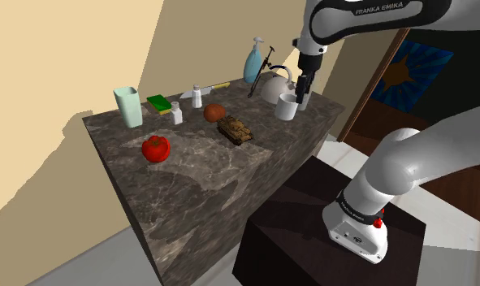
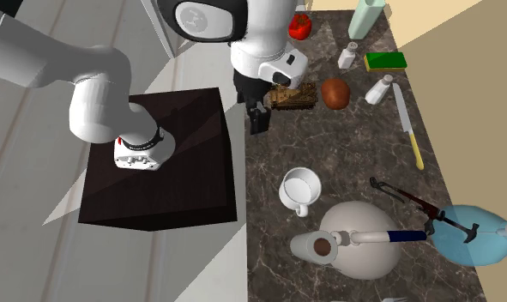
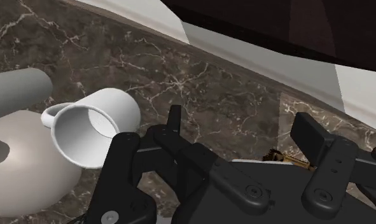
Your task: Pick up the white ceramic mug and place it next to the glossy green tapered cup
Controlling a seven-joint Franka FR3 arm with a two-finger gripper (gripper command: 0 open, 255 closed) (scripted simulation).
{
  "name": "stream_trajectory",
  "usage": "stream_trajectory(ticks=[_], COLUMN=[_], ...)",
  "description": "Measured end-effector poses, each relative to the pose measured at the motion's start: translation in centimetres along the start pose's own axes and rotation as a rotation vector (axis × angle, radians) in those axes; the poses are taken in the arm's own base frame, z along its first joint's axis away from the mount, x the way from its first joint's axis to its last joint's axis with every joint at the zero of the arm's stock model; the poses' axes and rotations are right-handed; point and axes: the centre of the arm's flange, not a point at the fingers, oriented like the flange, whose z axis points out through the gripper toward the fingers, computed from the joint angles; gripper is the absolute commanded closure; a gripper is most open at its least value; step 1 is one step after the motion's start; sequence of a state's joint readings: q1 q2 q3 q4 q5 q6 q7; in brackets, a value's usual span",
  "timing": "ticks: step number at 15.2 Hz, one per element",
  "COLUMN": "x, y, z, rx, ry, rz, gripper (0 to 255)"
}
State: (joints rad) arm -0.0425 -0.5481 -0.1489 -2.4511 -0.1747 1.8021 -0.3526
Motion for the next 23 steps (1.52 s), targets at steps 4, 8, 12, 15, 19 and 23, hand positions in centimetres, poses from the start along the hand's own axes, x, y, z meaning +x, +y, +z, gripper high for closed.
stream_trajectory(ticks=[4, 8, 12, 15, 19, 23], x=[2.1, 4.6, 6.6, 7.7, 7.9, 8.0], y=[4.1, 8.1, 11.6, 13.2, 13.2, 13.4], z=[3.0, 5.6, 8.0, 9.5, 11.8, 13.2], rx=[0.006, 0.011, 0.016, 0.017, 0.017, 0.017], ry=[0.020, 0.041, 0.063, 0.070, 0.071, 0.072], rz=[-0.045, -0.088, -0.132, -0.150, -0.153, -0.153], gripper=[0, 0, 0, 0, 0, 0])
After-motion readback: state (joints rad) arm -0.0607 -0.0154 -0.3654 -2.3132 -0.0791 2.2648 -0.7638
